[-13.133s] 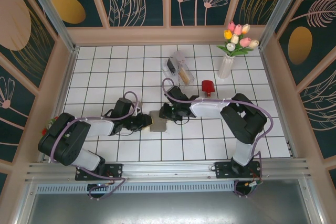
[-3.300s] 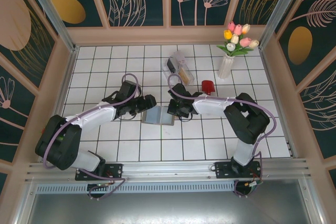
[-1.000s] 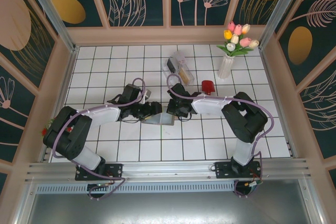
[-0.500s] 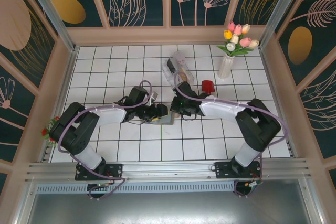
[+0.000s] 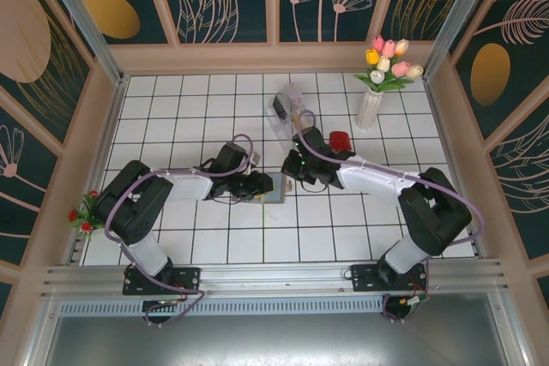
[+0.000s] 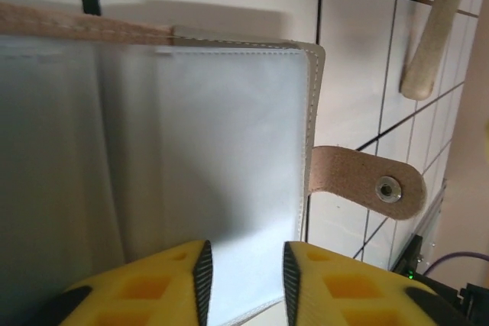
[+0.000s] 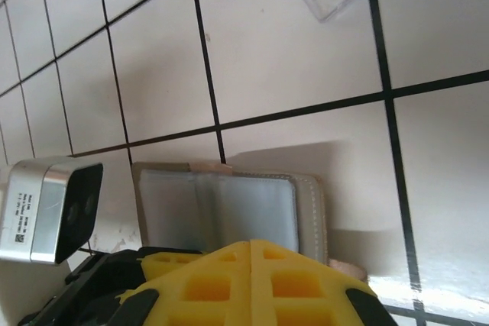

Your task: Take the credit cards out of the card holder

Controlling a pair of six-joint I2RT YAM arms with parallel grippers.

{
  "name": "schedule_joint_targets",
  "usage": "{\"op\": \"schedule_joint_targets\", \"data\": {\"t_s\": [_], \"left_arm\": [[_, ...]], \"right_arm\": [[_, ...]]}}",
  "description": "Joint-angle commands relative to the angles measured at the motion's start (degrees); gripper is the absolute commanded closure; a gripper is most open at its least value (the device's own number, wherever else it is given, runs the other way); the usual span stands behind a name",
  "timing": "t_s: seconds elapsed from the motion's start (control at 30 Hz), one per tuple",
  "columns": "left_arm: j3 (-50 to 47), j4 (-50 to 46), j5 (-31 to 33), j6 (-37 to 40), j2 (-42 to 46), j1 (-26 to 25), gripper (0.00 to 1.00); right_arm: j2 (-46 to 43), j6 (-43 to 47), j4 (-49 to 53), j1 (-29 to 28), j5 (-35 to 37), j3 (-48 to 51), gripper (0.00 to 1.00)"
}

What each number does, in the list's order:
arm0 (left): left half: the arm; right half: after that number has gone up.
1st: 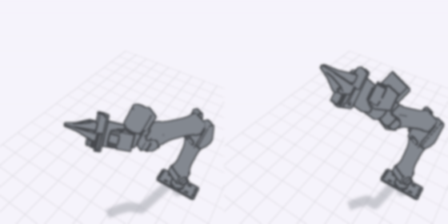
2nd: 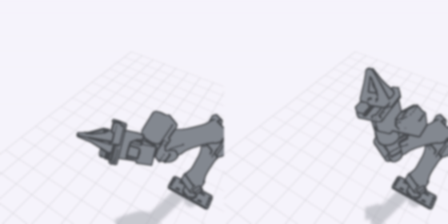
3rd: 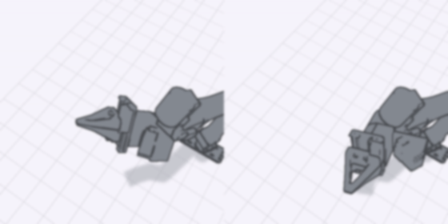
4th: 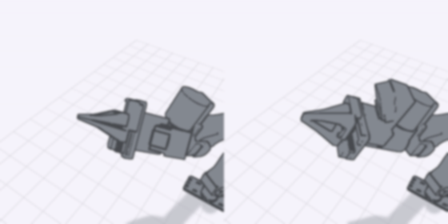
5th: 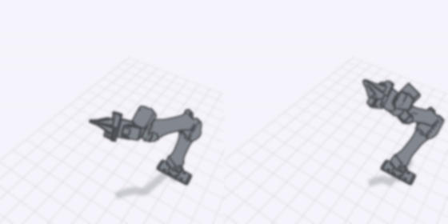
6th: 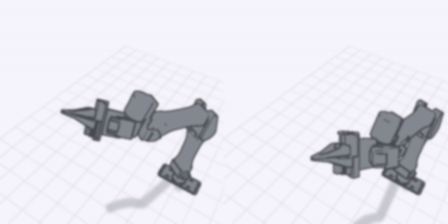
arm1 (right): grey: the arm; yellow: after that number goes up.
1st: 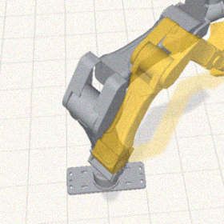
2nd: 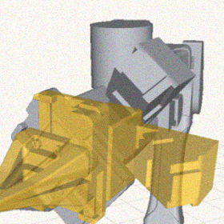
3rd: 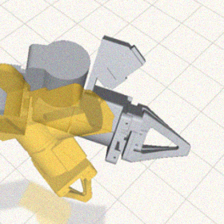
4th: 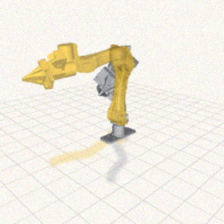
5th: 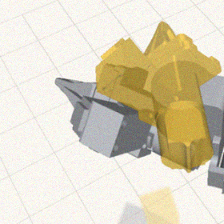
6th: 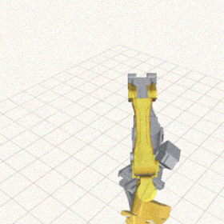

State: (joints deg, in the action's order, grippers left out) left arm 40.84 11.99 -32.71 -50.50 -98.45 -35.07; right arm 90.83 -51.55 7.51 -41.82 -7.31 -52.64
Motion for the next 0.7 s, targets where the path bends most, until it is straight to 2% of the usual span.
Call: {"op": "schedule_joint_targets", "data": {"t_s": [0.0, 0.13, 0.27, 0.4, 0.43, 0.5, 0.67], "left_arm": [[0.26, -2.94, 2.40, 1.12, -1.26, -0.38, 0.74], [-0.85, -2.51, 2.84, -0.21, -0.27, -0.35, 0.99], [-1.66, -2.85, 4.33, -2.76, 5.08, -0.35, 1.00], [-0.31, -11.07, 11.48, -1.62, 11.22, -0.34, 1.00], [0.21, -13.46, 13.61, -1.05, 12.74, -0.23, 0.95], [0.56, -17.52, 17.16, 0.04, 15.20, -0.02, 0.76], [-1.84, -22.61, 22.85, 0.59, 18.53, 0.74, 0.49]], "right_arm": [[4.09, 0.48, 0.47, -1.66, -1.97, -2.87, 0.95], [7.60, -0.06, 3.91, -3.46, 0.79, -5.14, 0.96], [10.19, -0.42, 6.24, -4.13, 3.75, -4.91, 0.97], [11.95, -0.14, 5.72, -4.14, 3.36, -4.14, 0.97], [12.40, 0.07, 5.93, -4.14, 3.59, -4.23, 0.97], [13.00, 0.38, 6.20, -4.12, 3.96, -4.32, 0.97], [13.73, 1.04, 6.12, -4.13, 3.89, -4.34, 0.97]]}}
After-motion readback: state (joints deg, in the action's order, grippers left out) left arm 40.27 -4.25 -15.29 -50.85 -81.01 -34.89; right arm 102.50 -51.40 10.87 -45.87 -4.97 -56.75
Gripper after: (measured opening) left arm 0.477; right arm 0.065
